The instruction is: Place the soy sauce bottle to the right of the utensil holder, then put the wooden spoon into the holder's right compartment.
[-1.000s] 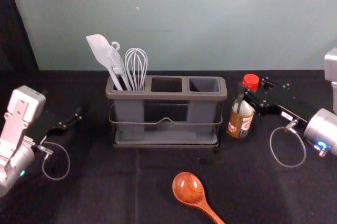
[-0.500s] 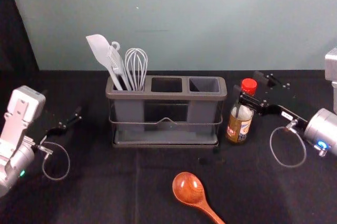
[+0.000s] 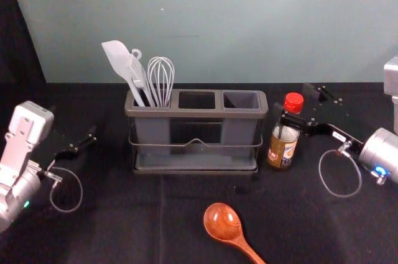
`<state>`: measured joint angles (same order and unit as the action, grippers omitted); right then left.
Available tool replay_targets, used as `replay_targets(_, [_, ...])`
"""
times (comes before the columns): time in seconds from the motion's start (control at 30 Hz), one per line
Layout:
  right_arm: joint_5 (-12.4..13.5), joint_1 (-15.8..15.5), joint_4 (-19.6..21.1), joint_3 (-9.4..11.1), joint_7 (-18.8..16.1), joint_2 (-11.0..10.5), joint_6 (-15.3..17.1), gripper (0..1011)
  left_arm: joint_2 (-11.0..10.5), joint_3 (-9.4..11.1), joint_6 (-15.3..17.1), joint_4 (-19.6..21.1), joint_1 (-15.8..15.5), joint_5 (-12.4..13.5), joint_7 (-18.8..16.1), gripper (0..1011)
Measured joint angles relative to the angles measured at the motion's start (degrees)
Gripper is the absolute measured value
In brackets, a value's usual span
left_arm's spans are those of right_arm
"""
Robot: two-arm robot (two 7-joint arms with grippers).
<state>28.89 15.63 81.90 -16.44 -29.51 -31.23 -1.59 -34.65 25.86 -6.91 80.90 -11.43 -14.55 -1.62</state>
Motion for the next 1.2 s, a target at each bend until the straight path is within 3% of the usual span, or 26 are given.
replay_targets(0.27, [0.01,-0.19,0.27,0.05,0.0,-0.07,0.0,1003,0.0,0.0,0.0,0.0,0.0,0.0,0.0,1011])
replay_targets(0.87, [2.07,-4.8,7.21,3.04,0.13,-3.1,0.48,1003,0.0,0.0,0.0,0.0,0.0,0.0,0.0,1011])
replay_targets(1.2, [4.87,-8.73,15.28,4.48,-2.46,-8.43,3.25,1003,0.0,0.0,0.0,0.0,0.0,0.0,0.0,1012])
